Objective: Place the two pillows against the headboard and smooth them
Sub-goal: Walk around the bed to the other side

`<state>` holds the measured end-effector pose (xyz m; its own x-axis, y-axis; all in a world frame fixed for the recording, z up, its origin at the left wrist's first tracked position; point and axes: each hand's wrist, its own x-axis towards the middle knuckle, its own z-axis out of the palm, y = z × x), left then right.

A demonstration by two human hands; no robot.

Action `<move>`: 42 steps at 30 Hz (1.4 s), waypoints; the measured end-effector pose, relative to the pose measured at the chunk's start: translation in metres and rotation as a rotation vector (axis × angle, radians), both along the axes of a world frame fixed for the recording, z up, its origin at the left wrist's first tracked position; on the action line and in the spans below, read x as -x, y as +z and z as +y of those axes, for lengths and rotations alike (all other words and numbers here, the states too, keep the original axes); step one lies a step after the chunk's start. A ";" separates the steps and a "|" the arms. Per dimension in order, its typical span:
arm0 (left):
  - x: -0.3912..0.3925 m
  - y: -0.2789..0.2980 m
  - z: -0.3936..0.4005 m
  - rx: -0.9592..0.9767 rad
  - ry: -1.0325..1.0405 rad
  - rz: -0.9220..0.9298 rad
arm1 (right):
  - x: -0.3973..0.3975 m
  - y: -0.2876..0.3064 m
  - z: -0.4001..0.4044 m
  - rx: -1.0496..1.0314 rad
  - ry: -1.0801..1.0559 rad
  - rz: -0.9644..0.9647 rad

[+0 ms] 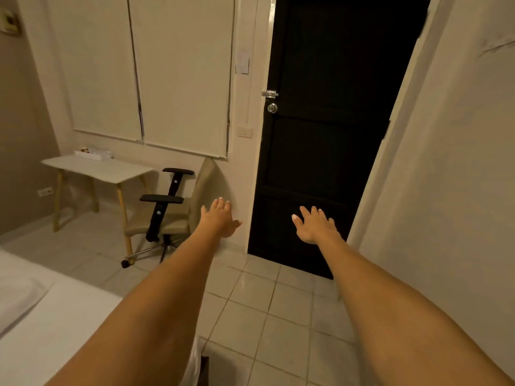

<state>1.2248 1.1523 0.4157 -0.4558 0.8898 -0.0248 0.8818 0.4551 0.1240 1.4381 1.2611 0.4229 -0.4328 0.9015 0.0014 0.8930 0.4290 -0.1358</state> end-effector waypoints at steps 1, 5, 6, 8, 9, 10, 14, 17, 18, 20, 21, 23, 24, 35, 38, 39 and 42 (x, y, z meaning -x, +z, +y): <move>0.014 0.000 0.016 0.005 0.013 -0.004 | 0.014 0.001 0.018 0.006 0.005 -0.002; 0.069 0.010 0.084 0.026 0.063 0.030 | 0.063 0.011 0.092 -0.006 0.018 0.043; 0.079 0.012 0.100 0.027 0.066 0.036 | 0.072 0.012 0.109 -0.007 0.019 0.042; 0.094 0.015 0.130 0.035 0.067 0.034 | 0.086 0.012 0.142 0.010 0.011 0.018; 0.100 0.015 0.143 0.040 0.072 0.030 | 0.092 0.011 0.159 0.022 0.006 0.004; 0.107 0.014 0.156 0.043 0.081 0.027 | 0.098 0.010 0.176 0.032 0.005 -0.006; 0.137 0.006 0.206 0.042 0.127 0.026 | 0.129 0.008 0.242 0.048 0.050 -0.017; 0.158 0.001 0.242 0.037 0.179 0.036 | 0.162 0.007 0.291 0.042 0.107 -0.023; 0.166 0.000 0.254 0.032 0.199 0.038 | 0.174 0.007 0.306 0.037 0.129 -0.025; 0.181 -0.001 0.274 0.027 0.248 0.025 | 0.201 0.008 0.335 0.033 0.182 -0.040; 0.189 -0.001 0.282 0.025 0.279 0.013 | 0.215 0.009 0.348 0.034 0.213 -0.049; 0.205 0.001 0.296 0.020 0.345 0.000 | 0.244 0.011 0.369 0.023 0.284 -0.065; 0.214 0.002 0.300 0.016 0.376 -0.003 | 0.260 0.013 0.377 0.012 0.323 -0.068; 0.343 -0.035 0.224 0.056 0.771 -0.061 | 0.479 -0.007 0.370 0.064 0.726 -0.060; 0.394 -0.045 0.187 0.079 0.884 -0.054 | 0.549 -0.020 0.351 0.065 0.820 -0.071; 0.411 -0.047 0.175 0.083 0.914 -0.049 | 0.572 -0.026 0.343 0.075 0.845 -0.073; 0.456 -0.050 0.137 0.090 1.012 -0.079 | 0.637 -0.036 0.312 0.094 0.944 -0.081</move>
